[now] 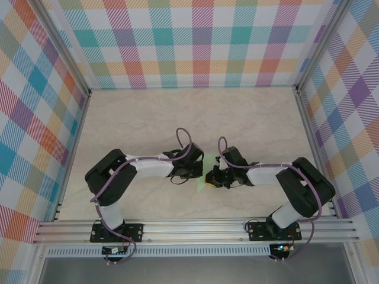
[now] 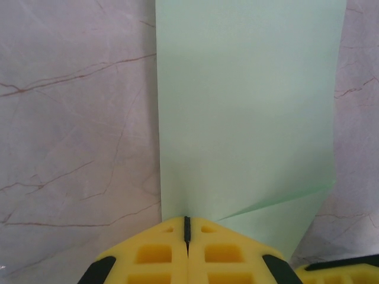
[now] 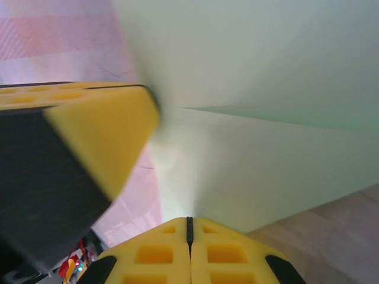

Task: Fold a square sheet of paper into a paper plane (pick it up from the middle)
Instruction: Third fold the triangle at the center of the table.

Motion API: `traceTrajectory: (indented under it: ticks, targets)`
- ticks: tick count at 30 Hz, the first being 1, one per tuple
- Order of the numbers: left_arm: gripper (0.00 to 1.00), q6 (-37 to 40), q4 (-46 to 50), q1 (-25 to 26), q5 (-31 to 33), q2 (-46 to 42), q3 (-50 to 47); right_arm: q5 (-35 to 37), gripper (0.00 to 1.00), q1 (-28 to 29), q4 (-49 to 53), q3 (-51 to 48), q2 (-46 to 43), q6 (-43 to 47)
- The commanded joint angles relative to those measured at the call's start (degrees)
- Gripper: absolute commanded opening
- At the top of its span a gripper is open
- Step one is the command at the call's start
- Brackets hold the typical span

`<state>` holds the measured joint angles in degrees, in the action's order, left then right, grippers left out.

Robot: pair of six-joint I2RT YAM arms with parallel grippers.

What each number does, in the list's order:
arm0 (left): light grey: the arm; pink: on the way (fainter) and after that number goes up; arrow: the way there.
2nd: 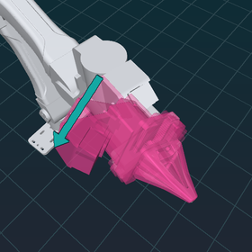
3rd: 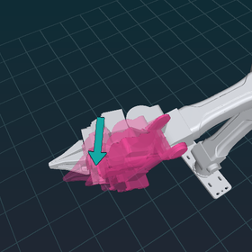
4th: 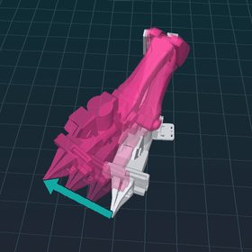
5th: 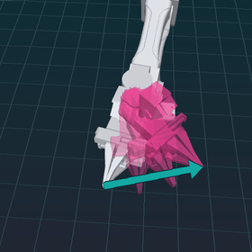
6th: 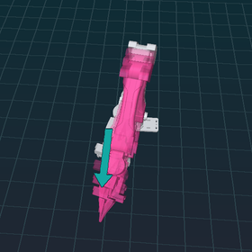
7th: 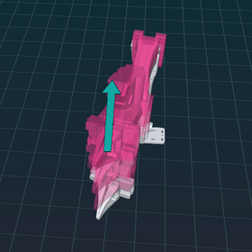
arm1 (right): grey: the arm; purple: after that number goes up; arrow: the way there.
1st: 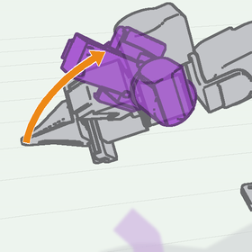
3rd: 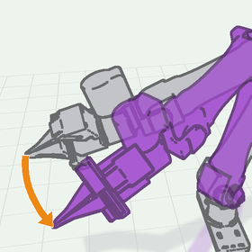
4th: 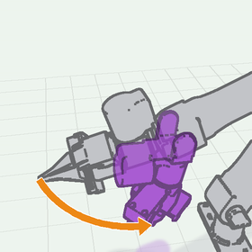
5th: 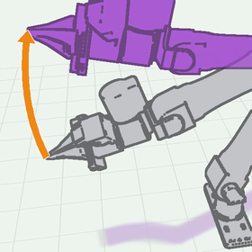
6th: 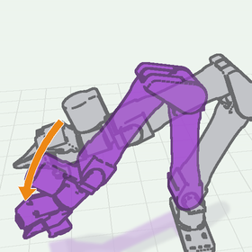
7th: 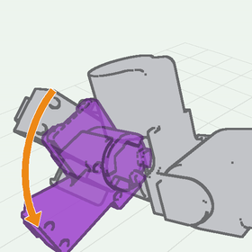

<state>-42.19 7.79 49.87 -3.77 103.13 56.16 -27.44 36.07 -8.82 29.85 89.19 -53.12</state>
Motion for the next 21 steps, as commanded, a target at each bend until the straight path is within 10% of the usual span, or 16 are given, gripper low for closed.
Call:
traceTrajectory:
  ticks: [1,21]
  targets:
    - [0.02,1.07,4.01,0.84,1.61,2.47,-0.34,1.05,0.04,0.31,0.94,-0.95,1.38,0.56]
    - [0.02,2.29,5.56,0.93,1.86,2.25,0.15,1.77,0.05,-4.79,1.54,2.48,2.02,2.62]
